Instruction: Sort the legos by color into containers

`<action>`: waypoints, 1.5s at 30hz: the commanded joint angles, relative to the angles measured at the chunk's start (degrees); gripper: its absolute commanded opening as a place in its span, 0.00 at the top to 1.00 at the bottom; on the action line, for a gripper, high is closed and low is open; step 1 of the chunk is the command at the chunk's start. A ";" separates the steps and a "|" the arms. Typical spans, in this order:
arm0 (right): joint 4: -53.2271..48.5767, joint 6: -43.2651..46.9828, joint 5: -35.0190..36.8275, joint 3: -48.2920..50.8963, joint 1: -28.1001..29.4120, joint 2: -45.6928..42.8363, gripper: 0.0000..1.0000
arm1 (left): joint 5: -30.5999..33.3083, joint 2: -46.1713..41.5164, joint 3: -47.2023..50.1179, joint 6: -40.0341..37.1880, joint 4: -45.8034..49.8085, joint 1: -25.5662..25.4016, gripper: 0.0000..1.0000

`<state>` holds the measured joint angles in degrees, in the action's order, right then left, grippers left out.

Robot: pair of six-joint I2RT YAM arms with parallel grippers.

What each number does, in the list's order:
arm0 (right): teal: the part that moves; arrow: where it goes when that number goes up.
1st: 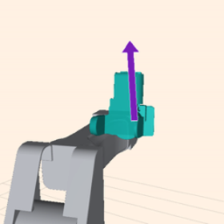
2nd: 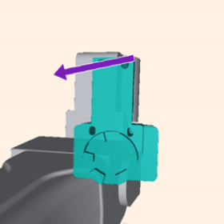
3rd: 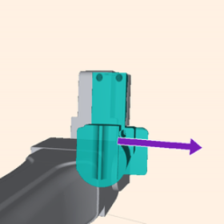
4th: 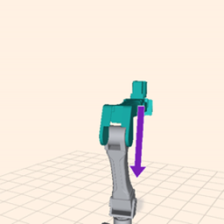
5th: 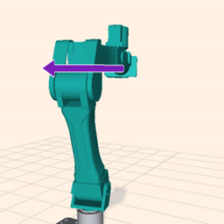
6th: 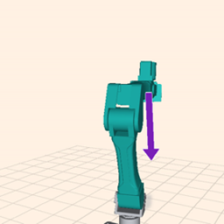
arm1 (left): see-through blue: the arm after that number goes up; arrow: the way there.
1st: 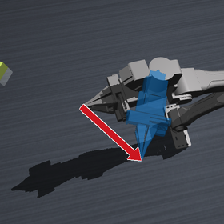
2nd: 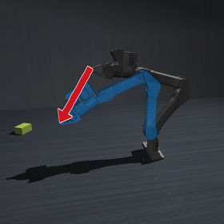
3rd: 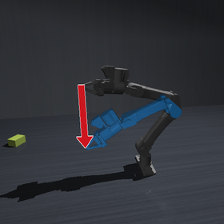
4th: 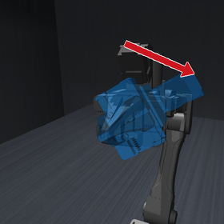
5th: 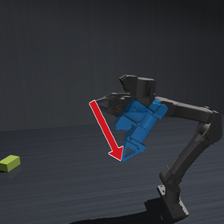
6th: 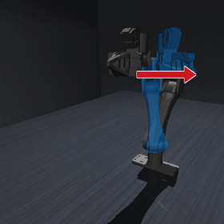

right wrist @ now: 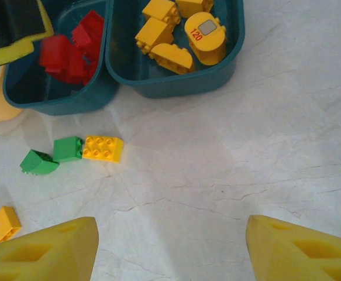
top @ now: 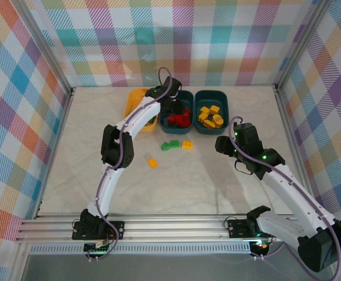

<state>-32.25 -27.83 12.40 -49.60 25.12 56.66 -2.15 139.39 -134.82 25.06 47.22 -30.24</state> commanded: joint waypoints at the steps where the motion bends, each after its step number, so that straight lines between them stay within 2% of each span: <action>1: -0.40 -0.16 -3.20 -1.64 0.01 1.29 0.32 | -0.27 -0.24 -3.07 -0.91 4.91 0.08 0.31; 3: 0.53 -0.40 -4.28 -1.75 0.11 1.83 0.32 | 0.21 -1.28 -3.05 -1.12 5.74 0.09 0.26; 5: 1.42 -0.64 -5.16 -2.19 0.72 2.66 0.32 | 0.62 -3.74 -1.41 -1.39 5.77 0.09 0.26; 8: 3.22 -0.87 -5.38 -3.18 4.16 6.06 0.32 | 2.10 -12.08 8.30 -1.32 0.36 0.18 0.26; 12: 5.53 -0.85 -3.59 -5.79 11.73 15.07 0.32 | 2.95 -26.10 30.45 2.58 -9.59 2.61 0.23; 16: 6.94 0.71 -1.98 -12.27 21.13 27.11 0.33 | 3.21 -40.45 54.32 11.00 -18.50 8.45 0.20; 19: 6.03 2.25 0.10 -19.39 27.21 37.11 0.37 | 2.77 -50.03 70.79 15.66 -22.88 13.80 0.17; 22: 7.02 3.62 0.67 -24.35 30.54 44.94 0.38 | 0.97 -57.87 84.18 17.57 -25.24 18.38 0.13; 25: 6.05 4.71 -0.67 -30.25 31.49 52.21 0.38 | -0.72 -63.26 93.38 16.89 -25.40 20.62 0.12; 29: 4.05 6.63 -1.40 -37.32 31.53 60.17 0.36 | -1.26 -69.37 100.28 16.10 -24.25 21.10 0.12; 33: 0.59 8.80 -2.25 -44.75 31.47 67.64 0.36 | 1.98 -76.32 103.09 15.96 -22.30 21.38 0.07; 38: 1.21 8.06 -2.40 -46.09 31.30 70.41 0.40 | 2.26 -79.56 103.30 15.16 -20.78 21.63 0.04; 40: -0.44 7.90 -2.20 -47.82 31.30 71.98 0.45 | 2.07 -79.47 103.49 15.03 -20.55 21.75 0.04; 43: -0.33 7.66 -1.72 -47.01 31.39 71.67 0.61 | 1.38 -79.17 103.97 15.18 -21.10 21.80 0.04; 45: 0.58 7.53 -0.80 -45.48 31.39 70.22 0.65 | 0.95 -78.87 104.02 15.02 -21.27 21.87 0.04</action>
<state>-30.24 -20.21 10.96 -96.23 56.60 127.04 -0.89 60.27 -31.88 40.91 25.32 -9.21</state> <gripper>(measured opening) 0.360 0.963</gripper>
